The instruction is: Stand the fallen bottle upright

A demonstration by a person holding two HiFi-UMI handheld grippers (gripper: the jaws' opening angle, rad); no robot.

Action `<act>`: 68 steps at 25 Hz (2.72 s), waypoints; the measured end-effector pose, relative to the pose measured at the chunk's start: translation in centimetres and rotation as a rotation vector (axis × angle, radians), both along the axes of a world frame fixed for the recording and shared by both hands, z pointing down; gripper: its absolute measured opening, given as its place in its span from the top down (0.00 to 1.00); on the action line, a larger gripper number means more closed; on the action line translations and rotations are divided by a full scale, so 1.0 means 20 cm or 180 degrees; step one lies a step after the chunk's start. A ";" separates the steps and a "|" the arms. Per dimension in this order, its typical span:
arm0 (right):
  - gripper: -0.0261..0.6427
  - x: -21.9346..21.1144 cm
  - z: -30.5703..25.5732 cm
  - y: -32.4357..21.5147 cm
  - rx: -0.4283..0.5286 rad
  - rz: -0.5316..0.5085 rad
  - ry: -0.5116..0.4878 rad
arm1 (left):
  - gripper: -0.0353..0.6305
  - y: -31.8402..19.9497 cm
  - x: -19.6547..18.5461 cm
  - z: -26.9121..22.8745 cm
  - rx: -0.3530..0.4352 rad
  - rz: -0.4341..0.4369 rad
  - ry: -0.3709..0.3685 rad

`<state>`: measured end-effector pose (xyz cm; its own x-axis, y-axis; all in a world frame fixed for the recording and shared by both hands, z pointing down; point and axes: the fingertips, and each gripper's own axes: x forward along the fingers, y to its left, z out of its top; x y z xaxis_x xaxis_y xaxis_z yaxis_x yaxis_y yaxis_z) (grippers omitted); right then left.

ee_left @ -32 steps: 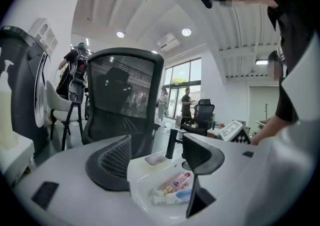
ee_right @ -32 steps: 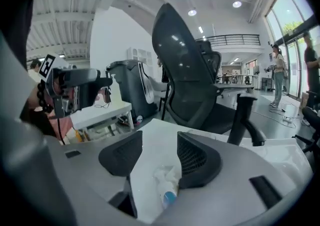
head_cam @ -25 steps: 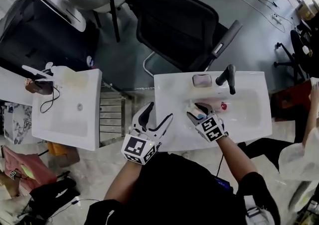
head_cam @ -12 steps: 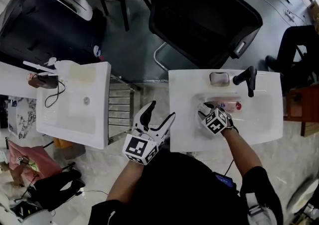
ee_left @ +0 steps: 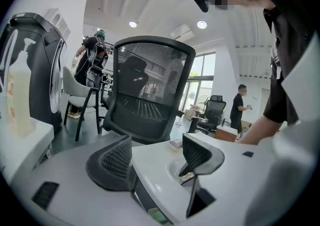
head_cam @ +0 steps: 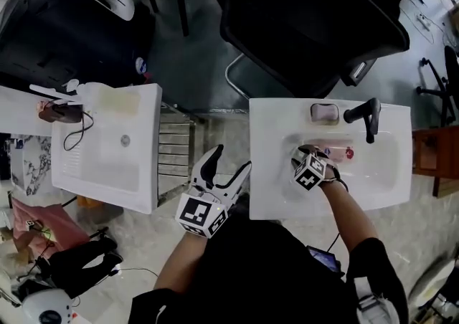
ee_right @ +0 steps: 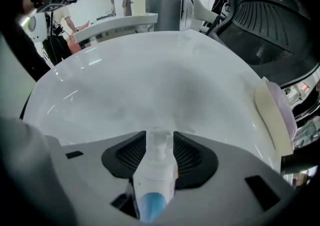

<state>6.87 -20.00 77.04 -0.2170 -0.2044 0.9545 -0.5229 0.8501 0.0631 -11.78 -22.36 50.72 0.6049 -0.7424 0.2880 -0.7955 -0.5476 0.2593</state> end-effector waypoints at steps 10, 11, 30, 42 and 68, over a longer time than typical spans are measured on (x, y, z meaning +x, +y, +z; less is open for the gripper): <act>0.69 -0.02 0.06 0.06 -0.0511 -0.0086 0.0374 | 0.46 0.00 -0.01 0.03 -0.0060 -0.0038 0.0034; 0.69 -0.03 0.06 0.08 -0.0586 -0.0090 0.0364 | 0.46 0.00 -0.01 0.03 -0.0070 -0.0039 0.0035; 0.63 -0.02 0.11 0.24 -0.0818 -0.0993 0.0438 | 0.46 0.08 -0.07 0.06 -0.0143 -0.0154 0.0050; 0.70 -0.04 0.01 0.24 -0.0019 -0.0872 0.0062 | 0.46 0.13 -0.05 0.06 -0.0152 -0.0102 0.0105; 0.72 0.03 -0.74 0.05 0.1092 0.1430 -0.2213 | 0.46 0.22 0.23 -0.06 0.0062 0.0196 0.0081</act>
<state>7.44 -19.08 62.31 -0.5543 -0.6592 0.5081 -0.8166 0.5487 -0.1790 -7.17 -17.97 49.49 0.6566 -0.7088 0.2579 -0.7535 -0.6005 0.2677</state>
